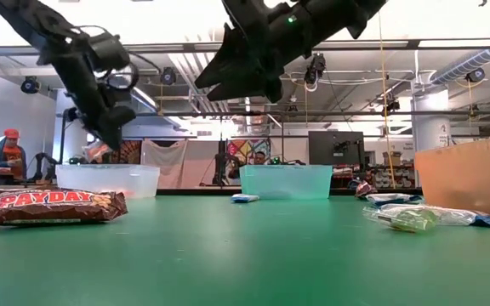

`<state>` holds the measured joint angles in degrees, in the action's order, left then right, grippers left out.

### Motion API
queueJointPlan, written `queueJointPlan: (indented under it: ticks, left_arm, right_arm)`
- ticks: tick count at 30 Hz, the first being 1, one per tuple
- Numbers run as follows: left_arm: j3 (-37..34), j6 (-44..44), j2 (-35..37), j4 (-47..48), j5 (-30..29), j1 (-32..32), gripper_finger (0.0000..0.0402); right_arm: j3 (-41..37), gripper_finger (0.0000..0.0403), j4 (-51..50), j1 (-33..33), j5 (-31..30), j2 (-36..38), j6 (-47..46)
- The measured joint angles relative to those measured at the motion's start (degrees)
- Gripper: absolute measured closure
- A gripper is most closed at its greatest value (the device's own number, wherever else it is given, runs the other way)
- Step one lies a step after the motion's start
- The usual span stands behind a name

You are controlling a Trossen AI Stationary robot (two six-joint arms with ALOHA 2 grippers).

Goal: Sort candy by brand, put in halloween buckets
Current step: Put the orange gummy into the white bin, then put the brown chocolate into the orange bin

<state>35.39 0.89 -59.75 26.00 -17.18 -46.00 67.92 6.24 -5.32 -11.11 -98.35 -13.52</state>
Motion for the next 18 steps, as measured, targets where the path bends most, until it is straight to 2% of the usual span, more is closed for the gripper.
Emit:
queueJointPlan:
  ticks: [3, 7, 18]
  left_arm:
    - [0.29, -0.80, -3.03, -0.40, 0.62, -1.68, 0.0401]
    - [0.59, -0.60, -5.92, -1.66, -1.55, -1.90, 0.0393]
    - [0.59, 0.16, -7.56, -1.69, -1.42, -1.63, 0.0320]
  right_arm:
    - [-0.04, 0.0220, 0.02, 0.00, 0.02, 0.00, -0.02]
    - [-0.06, 0.0217, 0.00, 0.00, 0.04, -0.02, -0.02]
    - [-0.63, 0.0215, -0.61, -0.02, 0.69, -0.02, -1.51]
